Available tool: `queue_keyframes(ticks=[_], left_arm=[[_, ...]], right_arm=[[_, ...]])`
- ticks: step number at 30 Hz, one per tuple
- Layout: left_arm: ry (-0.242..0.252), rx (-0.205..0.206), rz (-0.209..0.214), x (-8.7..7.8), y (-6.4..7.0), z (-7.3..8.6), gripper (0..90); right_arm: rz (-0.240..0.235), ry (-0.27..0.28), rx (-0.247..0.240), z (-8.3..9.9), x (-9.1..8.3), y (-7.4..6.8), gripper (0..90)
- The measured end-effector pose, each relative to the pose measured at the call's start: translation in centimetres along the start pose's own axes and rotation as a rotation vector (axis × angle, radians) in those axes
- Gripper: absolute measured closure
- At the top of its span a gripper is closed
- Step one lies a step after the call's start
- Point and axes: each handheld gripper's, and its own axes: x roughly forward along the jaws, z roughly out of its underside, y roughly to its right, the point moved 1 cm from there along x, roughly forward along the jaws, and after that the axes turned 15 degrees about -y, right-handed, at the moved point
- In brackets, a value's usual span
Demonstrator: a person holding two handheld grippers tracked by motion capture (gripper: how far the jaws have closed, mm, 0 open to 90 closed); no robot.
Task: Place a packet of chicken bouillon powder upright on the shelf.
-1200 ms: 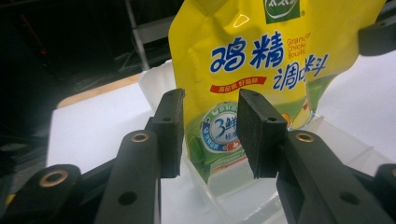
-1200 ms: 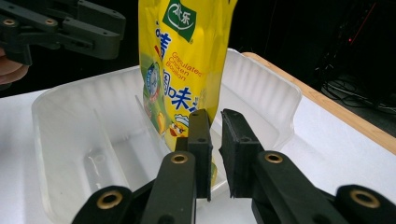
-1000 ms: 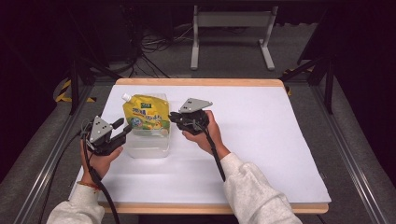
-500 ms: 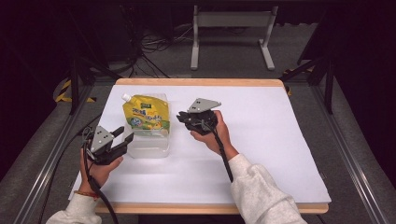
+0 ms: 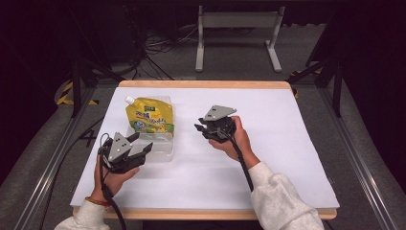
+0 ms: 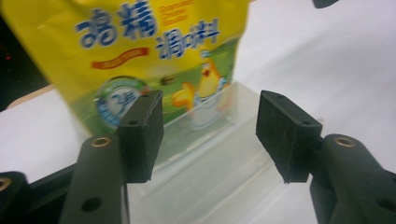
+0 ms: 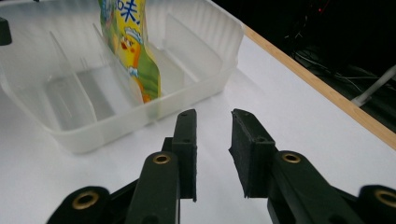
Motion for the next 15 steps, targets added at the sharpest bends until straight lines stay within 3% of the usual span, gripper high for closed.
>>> queue_keyframes(ticks=[15], left_arm=[[0.002,0.075,0.067,0.0,3.2,-0.8,34.0]], right_arm=[[0.042,-0.040,-0.011,2.5,-2.1,1.0,65.9]])
